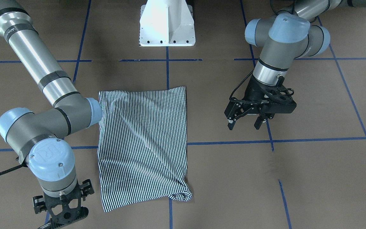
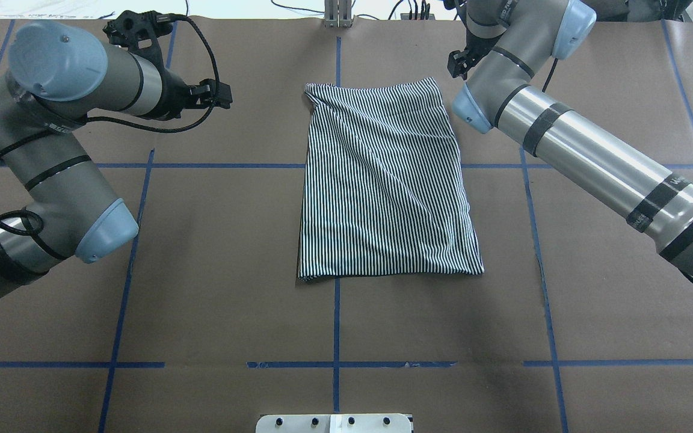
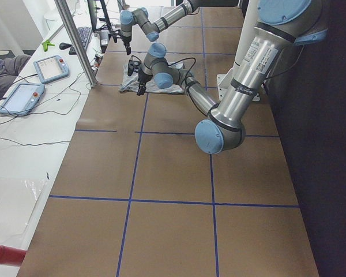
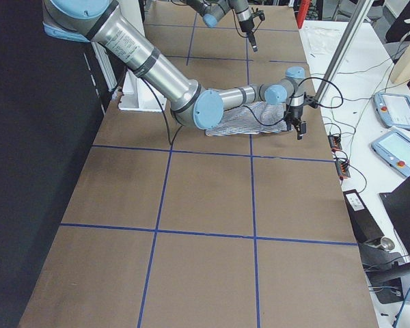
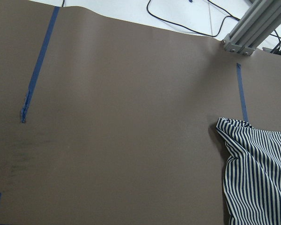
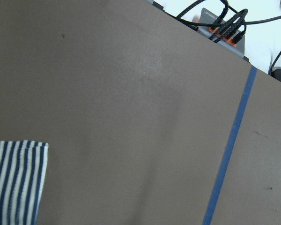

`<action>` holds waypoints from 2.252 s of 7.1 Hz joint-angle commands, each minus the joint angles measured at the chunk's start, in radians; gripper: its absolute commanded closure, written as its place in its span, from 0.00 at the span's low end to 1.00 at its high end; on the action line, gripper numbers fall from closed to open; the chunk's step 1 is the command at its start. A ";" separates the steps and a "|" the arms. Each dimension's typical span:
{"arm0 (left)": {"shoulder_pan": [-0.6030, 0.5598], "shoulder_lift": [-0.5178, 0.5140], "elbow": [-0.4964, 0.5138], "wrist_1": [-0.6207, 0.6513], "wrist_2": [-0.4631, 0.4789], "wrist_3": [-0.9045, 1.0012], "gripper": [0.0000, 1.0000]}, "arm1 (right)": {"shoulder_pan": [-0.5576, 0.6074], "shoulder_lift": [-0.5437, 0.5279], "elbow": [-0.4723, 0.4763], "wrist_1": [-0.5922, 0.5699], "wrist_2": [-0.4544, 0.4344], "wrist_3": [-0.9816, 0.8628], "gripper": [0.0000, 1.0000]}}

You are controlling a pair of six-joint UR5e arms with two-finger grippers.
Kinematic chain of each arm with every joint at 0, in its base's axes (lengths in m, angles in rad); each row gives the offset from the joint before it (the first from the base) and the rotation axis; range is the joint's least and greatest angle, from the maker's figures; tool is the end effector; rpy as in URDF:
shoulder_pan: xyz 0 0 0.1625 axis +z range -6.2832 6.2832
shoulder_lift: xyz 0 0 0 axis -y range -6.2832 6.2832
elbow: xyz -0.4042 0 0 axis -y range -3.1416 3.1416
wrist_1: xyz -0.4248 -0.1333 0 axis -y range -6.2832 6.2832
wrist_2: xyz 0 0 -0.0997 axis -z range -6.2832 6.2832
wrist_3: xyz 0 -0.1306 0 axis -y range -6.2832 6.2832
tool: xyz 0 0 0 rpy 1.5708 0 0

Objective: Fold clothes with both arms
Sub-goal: 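Move the left gripper to the shirt's near edge while the right gripper waits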

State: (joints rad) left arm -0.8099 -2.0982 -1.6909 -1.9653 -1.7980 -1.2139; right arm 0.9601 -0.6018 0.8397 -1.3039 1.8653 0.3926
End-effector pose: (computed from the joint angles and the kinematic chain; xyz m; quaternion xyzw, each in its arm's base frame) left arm 0.4091 -0.5803 0.2336 0.1904 0.4669 -0.1385 0.8524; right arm -0.4344 -0.7869 0.3524 0.1483 -0.2434 -0.1407 0.9482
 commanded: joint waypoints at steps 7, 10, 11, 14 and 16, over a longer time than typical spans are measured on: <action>0.232 -0.063 0.050 -0.044 -0.077 -0.303 0.01 | 0.071 -0.150 0.300 0.001 0.396 0.314 0.00; 0.335 -0.095 0.045 0.087 0.001 -0.498 0.13 | 0.069 -0.170 0.311 0.002 0.396 0.316 0.00; 0.369 -0.117 0.053 0.136 0.038 -0.522 0.17 | 0.069 -0.170 0.311 0.002 0.396 0.316 0.00; 0.426 -0.148 0.119 0.143 0.077 -0.581 0.17 | 0.069 -0.176 0.311 0.002 0.394 0.316 0.00; 0.428 -0.152 0.112 0.196 0.078 -0.581 0.20 | 0.069 -0.177 0.311 0.002 0.394 0.316 0.00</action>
State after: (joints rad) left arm -0.3859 -2.2481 -1.5759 -1.7970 -1.7218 -1.7932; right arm 1.0293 -0.7782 1.1505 -1.3024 2.2596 0.7089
